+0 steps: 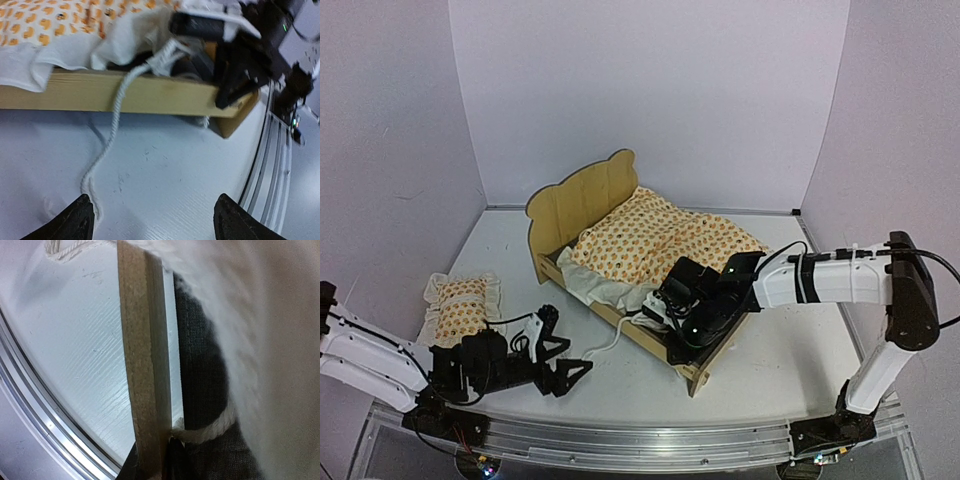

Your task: Set up the pet bed

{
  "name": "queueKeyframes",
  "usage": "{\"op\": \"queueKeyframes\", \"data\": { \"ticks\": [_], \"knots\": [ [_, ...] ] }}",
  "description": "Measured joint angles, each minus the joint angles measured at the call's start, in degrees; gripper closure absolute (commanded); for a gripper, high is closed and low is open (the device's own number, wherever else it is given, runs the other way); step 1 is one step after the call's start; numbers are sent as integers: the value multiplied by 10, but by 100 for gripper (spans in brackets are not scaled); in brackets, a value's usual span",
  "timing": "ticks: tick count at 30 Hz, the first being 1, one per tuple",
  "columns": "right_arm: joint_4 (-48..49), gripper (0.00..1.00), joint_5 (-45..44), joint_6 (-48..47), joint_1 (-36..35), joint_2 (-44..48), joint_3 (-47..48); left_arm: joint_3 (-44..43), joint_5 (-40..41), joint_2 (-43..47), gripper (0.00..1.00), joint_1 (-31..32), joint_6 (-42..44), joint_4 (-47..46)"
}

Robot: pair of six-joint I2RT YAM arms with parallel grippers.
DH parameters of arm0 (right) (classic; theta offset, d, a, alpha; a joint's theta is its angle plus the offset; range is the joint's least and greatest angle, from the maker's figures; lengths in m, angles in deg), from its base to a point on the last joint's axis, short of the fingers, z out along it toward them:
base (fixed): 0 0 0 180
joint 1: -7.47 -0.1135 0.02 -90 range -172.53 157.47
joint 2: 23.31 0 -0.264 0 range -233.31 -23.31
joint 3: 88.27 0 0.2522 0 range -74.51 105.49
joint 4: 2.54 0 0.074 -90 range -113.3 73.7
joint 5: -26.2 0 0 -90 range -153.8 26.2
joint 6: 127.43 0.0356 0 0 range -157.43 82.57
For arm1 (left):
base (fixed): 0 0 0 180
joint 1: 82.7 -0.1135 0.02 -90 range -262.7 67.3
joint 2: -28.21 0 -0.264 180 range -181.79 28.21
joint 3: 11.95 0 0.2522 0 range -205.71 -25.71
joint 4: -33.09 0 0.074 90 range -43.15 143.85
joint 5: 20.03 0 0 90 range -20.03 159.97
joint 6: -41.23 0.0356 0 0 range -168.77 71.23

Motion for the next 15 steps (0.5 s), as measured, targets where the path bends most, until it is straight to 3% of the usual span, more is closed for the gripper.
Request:
{"op": "queueKeyframes", "data": {
  "ticks": [3, 9, 15],
  "knots": [
    [-1, 100, 0, 11, 0, 0, 2, 19, -42, -116, 29, 17, 69, -126],
    [-11, 100, 8, 20, 0, 0, 17, -102, -123, -397, 40, 18, 171, -350],
    [-17, 100, 8, 28, 0, 2, 26, -209, -163, -555, 37, 18, 203, -462]
  ]
}}
